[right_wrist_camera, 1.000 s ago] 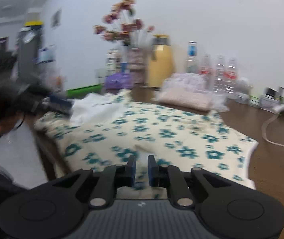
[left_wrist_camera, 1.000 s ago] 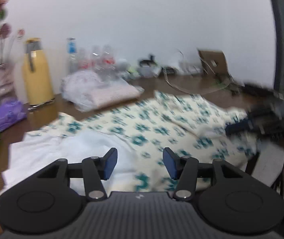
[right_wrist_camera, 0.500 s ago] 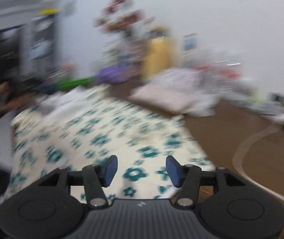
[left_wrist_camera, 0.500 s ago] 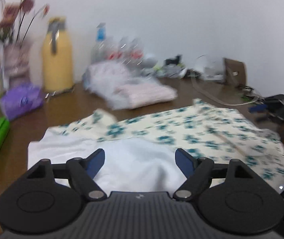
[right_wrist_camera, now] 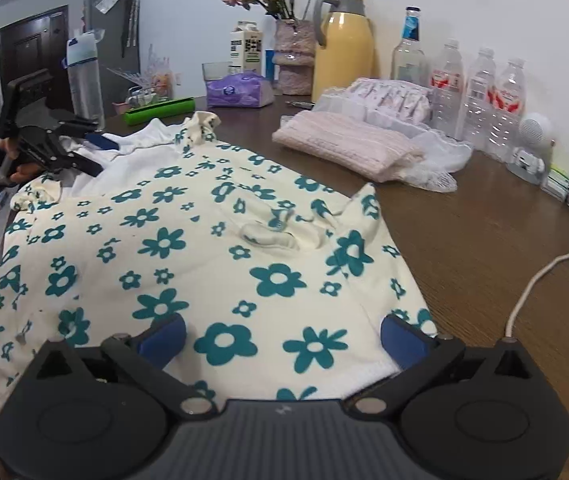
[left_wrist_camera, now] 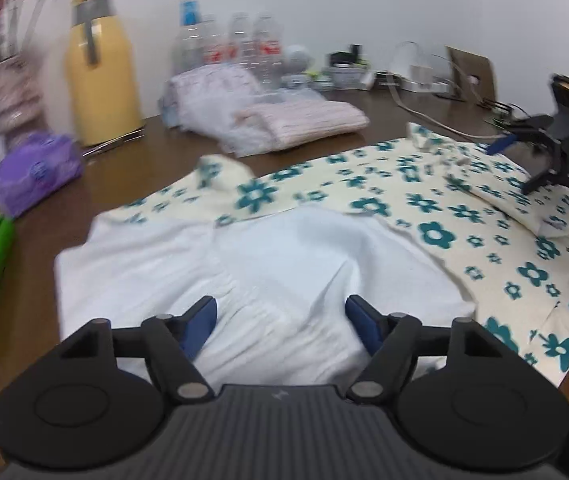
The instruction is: Fold clothes
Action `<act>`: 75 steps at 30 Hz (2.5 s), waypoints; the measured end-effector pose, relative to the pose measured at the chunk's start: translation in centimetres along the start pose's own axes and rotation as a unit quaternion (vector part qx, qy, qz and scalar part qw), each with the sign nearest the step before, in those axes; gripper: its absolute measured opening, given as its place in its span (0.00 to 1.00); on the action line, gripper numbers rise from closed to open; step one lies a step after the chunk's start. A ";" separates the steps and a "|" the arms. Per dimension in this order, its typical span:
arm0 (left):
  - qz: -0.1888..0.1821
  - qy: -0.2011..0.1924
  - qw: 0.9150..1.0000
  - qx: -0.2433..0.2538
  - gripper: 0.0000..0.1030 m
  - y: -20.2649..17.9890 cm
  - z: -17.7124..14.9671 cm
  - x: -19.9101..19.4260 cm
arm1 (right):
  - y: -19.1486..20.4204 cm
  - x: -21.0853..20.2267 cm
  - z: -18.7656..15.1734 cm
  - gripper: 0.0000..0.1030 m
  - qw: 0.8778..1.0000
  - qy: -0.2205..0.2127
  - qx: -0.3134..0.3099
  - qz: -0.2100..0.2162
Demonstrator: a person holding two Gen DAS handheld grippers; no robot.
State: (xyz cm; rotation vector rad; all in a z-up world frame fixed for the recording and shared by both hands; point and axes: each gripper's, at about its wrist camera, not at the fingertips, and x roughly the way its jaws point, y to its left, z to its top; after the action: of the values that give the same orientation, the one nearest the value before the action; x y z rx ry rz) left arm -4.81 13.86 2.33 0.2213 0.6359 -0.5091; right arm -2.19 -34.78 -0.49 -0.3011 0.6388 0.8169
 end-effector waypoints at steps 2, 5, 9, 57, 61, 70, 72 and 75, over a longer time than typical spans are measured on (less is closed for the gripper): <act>0.015 -0.001 1.000 -0.016 0.71 0.4 -0.3 -0.4 | -0.2 -0.1 0.0 1.00 1.000 0.001 0.003 0.003; 0.035 -0.001 0.999 -0.018 0.78 0.3 -0.2 -0.4 | -0.2 -0.2 -0.1 1.00 1.000 0.001 0.003 0.003; 0.048 -0.006 0.999 -0.007 0.87 0.2 0.1 0.2 | -0.2 -0.3 0.0 1.00 1.000 0.001 0.003 0.003; 0.030 -0.026 0.999 0.002 0.97 1.2 -1.8 -2.9 | -1.5 0.8 0.8 1.00 0.999 0.004 -0.011 0.036; -0.032 -0.101 0.994 -0.011 0.90 0.7 -2.3 -7.0 | -1.5 0.8 0.8 1.00 0.999 0.004 -0.012 0.036; -0.176 -0.056 0.975 0.123 0.55 -6.5 -3.5 -5.8 | 0.4 1.9 1.9 1.00 0.998 0.014 0.052 -0.043; -0.178 -0.040 0.975 0.126 0.55 -6.6 -3.8 -5.3 | 0.7 1.9 2.6 1.00 0.995 0.042 0.066 -0.064; -0.181 -0.035 0.975 0.127 0.55 -6.4 -3.7 -5.3 | 0.8 1.8 3.8 0.98 0.986 0.095 0.098 -0.098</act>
State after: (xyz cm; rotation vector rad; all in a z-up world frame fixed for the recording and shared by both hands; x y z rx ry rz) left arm -13.67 11.69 2.40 0.3302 0.5430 -0.9483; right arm -0.33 -31.34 1.32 -0.2582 0.8478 0.5353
